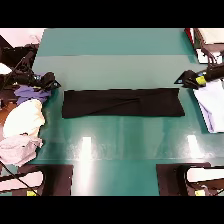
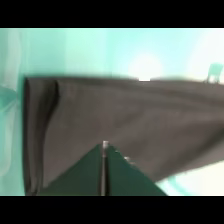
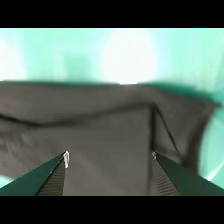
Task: Fold the shirts.
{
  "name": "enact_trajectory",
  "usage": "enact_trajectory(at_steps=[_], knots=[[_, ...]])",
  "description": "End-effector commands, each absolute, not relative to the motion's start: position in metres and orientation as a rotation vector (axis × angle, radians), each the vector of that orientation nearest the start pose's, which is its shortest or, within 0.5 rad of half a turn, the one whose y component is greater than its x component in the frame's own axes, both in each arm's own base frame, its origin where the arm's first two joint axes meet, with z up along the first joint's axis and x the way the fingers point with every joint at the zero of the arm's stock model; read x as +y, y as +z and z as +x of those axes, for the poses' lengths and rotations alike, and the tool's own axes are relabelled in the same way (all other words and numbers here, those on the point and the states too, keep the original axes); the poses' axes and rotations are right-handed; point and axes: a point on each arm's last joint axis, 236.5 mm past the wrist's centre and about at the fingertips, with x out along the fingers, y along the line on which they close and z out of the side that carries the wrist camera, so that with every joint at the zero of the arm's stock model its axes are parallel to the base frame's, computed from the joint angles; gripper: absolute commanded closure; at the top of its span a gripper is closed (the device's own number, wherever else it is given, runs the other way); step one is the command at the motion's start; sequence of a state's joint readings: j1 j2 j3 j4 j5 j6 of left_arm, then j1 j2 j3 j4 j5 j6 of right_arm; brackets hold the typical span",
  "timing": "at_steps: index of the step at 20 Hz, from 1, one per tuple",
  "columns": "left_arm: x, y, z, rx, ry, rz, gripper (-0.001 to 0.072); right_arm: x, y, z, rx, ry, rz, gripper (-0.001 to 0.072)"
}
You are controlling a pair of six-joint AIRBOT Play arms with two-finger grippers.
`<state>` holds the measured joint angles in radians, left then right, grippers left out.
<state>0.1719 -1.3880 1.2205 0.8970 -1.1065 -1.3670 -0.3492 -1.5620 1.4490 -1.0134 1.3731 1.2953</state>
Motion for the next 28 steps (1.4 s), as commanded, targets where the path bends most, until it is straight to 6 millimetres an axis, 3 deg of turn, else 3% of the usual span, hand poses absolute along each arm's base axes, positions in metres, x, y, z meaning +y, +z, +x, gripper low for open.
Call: enact_trajectory(at_steps=[1, 4, 7, 13, 18, 19, 21, 22, 24, 28], knots=[[-0.074, 0.036, 0.407, 1.223, -0.405, -0.531, 0.0685, -0.053, -0.002, 0.394, 1.363, 0.272, 0.578, 0.0098], [-0.090, 0.035, 0.398, 1.257, -0.445, -0.512, 0.0685, -0.074, -0.033, 0.377, 1.377, 0.232, 0.643, 0.0080], [-0.125, 0.035, 0.390, 1.277, -0.517, -0.457, 0.0685, -0.077, -0.055, 0.371, 1.404, 0.261, 0.667, 0.0081], [-0.186, 0.038, 0.393, 1.209, -0.599, -0.366, 0.0685, -0.050, -0.071, 0.391, 1.358, 0.377, 0.752, 0.0087], [-0.202, 0.039, 0.390, 1.216, -0.600, -0.380, 0.0685, 0.002, -0.081, 0.397, 1.404, 0.497, 0.700, 0.0146], [-0.203, 0.039, 0.388, 1.222, -0.605, -0.377, 0.0685, 0.010, -0.082, 0.396, 1.413, 0.521, 0.674, 0.0243], [-0.207, 0.038, 0.386, 1.225, -0.612, -0.371, 0.0685, 0.018, -0.080, 0.398, 1.395, 0.560, 0.623, 0.0546], [-0.209, 0.037, 0.384, 1.235, -0.610, -0.380, 0.0685, 0.017, -0.077, 0.399, 1.383, 0.565, 0.610, 0.0664], [-0.216, 0.033, 0.378, 1.270, -0.596, -0.389, 0.0686, 0.013, -0.068, 0.401, 1.359, 0.559, 0.600, 0.0691], [-0.258, 0.028, 0.384, 1.230, -0.648, -0.339, 0.0686, 0.012, -0.024, 0.403, 1.278, 0.558, 0.540, 0.0693]])
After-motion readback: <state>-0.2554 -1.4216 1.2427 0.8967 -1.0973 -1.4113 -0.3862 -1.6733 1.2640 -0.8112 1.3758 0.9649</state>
